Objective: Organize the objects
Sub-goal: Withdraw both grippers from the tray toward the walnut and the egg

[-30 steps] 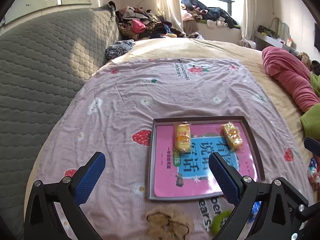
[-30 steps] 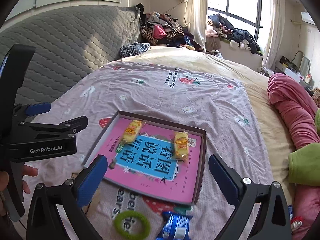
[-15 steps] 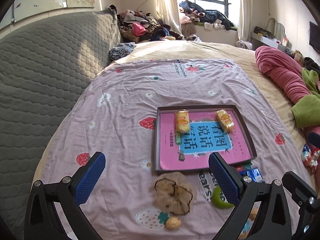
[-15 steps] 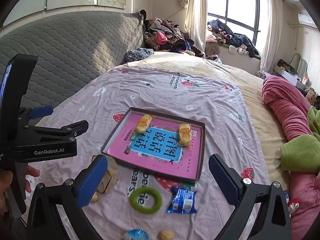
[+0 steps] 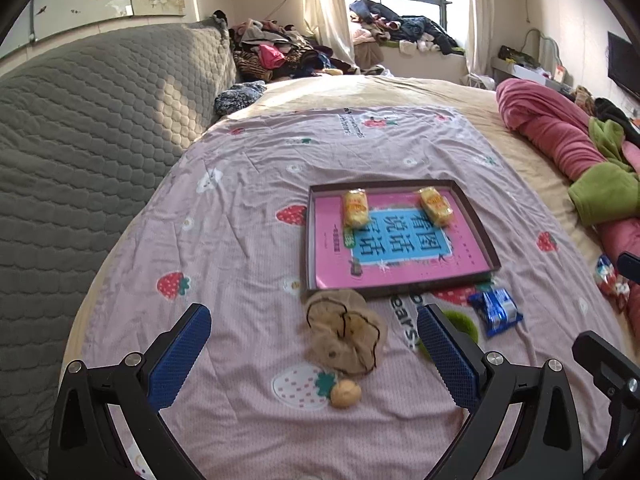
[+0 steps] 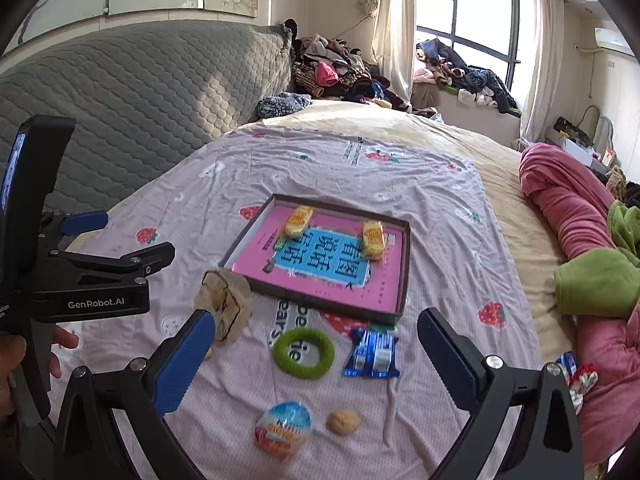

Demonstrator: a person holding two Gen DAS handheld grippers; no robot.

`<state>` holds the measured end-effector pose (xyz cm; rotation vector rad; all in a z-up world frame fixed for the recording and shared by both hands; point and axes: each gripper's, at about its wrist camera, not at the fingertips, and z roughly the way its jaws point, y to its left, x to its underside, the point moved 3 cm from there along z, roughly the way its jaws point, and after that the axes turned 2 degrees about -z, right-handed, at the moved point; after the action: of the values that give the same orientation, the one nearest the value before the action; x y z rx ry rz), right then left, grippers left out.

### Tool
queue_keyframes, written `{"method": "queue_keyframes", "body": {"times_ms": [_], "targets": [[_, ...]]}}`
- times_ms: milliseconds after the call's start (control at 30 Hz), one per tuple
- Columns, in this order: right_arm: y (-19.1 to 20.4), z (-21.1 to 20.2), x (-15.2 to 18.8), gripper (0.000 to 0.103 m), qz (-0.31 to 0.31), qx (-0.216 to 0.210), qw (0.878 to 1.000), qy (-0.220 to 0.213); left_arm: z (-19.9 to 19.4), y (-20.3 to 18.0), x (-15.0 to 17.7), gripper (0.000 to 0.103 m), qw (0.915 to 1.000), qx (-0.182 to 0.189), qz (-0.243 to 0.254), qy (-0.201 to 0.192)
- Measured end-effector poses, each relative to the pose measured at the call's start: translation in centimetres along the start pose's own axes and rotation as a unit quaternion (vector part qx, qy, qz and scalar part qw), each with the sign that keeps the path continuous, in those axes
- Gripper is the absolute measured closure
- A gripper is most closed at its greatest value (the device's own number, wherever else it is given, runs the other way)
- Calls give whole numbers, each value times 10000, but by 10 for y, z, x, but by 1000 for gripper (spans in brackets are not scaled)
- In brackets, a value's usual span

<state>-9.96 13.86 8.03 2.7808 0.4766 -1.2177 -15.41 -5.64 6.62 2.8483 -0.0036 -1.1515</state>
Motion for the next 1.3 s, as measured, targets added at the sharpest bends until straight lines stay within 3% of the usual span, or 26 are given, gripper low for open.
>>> {"method": "queue_keyframes", "body": {"times_ms": [600, 1300], "targets": [[24, -3, 72, 1, 86, -119, 9996, 225, -12, -1, 71, 0, 9998, 137, 15, 132], [38, 7, 112, 1, 207, -92, 9990, 376, -1, -3, 120, 0, 9995, 190, 119, 232]]}}
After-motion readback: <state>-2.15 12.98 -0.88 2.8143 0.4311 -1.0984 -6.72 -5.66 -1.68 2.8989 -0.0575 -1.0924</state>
